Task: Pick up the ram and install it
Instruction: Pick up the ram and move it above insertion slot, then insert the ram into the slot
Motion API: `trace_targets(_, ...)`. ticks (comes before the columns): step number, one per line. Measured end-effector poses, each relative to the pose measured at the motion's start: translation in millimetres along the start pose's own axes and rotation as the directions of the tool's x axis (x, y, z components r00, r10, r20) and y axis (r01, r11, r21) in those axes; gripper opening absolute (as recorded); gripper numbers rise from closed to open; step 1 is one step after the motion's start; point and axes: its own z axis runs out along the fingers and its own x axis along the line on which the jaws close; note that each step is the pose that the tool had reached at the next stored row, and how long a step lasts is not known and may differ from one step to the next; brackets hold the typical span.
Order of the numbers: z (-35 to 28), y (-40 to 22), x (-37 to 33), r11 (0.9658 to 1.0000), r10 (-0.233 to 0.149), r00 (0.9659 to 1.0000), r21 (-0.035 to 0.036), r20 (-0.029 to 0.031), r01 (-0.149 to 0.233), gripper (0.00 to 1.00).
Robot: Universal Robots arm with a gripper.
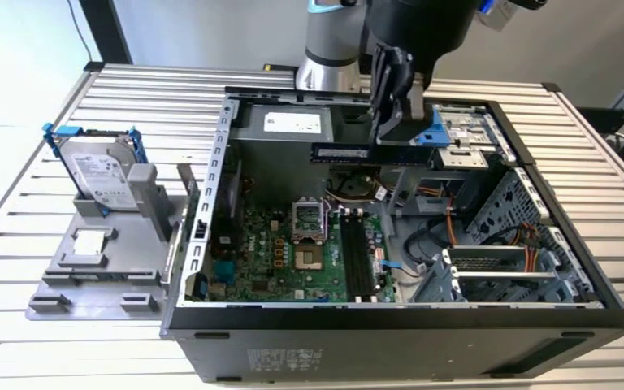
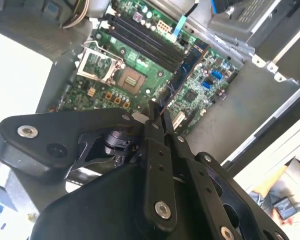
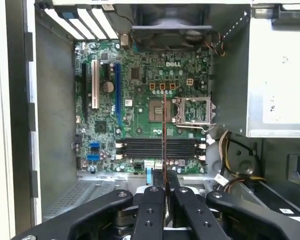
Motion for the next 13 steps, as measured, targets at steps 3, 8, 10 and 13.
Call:
trace_targets(3, -0.3, -9.6, -4.5, 1.0, 0.0, 1.0, 0.0, 0.0, 0.0, 0.0)
trace_targets(8, -1.0, -26.6, -11.6, 1.0, 0.0, 1.0, 0.0, 0.0001, 0.0, 0.0)
trace_targets(10, -1.3, -33.6, -14.5, 1.0, 0.0, 1.0, 0.0, 0.0, 0.0, 0.0)
trace_targets(13, -1.6, -44.2, -18.5, 1.0, 0.0, 1.0, 0.0, 0.0001, 0.0, 0.0)
